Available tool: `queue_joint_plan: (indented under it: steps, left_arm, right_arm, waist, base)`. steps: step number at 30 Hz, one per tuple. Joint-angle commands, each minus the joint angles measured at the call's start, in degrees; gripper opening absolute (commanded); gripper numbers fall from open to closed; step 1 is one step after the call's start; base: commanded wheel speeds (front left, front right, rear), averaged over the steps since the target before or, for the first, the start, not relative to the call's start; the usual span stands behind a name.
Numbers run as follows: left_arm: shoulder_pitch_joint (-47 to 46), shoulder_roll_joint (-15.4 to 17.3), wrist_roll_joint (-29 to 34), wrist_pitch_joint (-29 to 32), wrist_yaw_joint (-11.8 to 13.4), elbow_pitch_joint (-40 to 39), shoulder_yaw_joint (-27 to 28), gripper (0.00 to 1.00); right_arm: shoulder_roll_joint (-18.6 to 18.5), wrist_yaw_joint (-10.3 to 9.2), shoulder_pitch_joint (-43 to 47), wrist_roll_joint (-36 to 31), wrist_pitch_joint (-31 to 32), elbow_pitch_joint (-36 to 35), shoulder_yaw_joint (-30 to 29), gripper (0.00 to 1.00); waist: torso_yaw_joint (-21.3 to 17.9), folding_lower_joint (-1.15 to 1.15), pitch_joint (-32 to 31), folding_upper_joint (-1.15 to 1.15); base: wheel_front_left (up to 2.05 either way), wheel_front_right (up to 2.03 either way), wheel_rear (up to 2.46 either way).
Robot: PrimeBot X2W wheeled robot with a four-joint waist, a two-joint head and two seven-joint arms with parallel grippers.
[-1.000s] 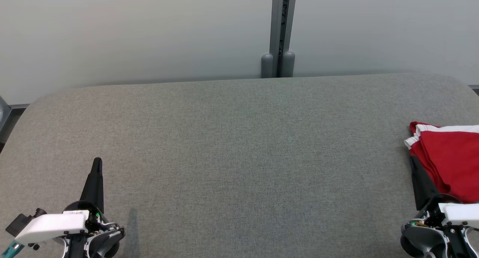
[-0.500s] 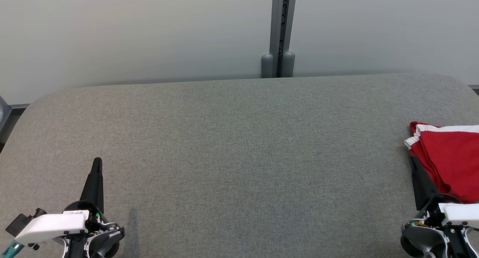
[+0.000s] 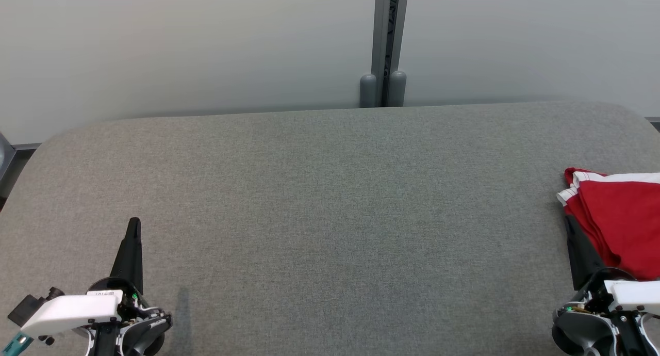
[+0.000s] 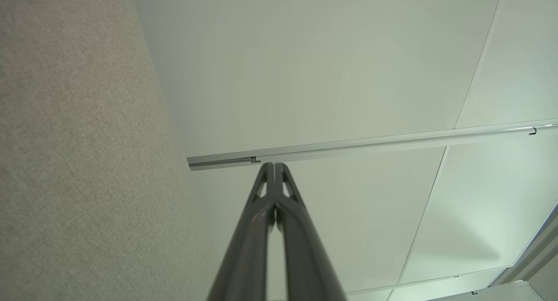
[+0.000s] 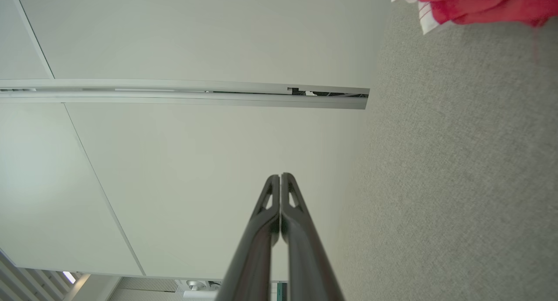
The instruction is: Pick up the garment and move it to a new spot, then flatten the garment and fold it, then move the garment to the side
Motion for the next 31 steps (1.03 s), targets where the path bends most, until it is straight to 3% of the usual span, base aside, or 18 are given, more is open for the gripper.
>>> queue_joint_plan:
  steps: [1, 31]
  left_arm:
    - [-0.7, 0.3, -0.1, 0.2, -0.2, -0.2, 0.2, 0.00]
    - [-0.7, 0.3, -0.1, 0.2, -0.2, -0.2, 0.2, 0.00]
  right_arm:
    - [-0.5, 0.02, 0.5, 0.1, 0.2, -0.2, 0.0, 0.00]
    - [-0.5, 0.02, 0.5, 0.1, 0.2, -0.2, 0.0, 0.00]
  waist:
    - [0.0, 0.00, 0.0, 0.00]
    - [0.0, 0.00, 0.0, 0.00]
  base:
    - [0.00, 0.00, 0.00]
    - [0.00, 0.00, 0.00]
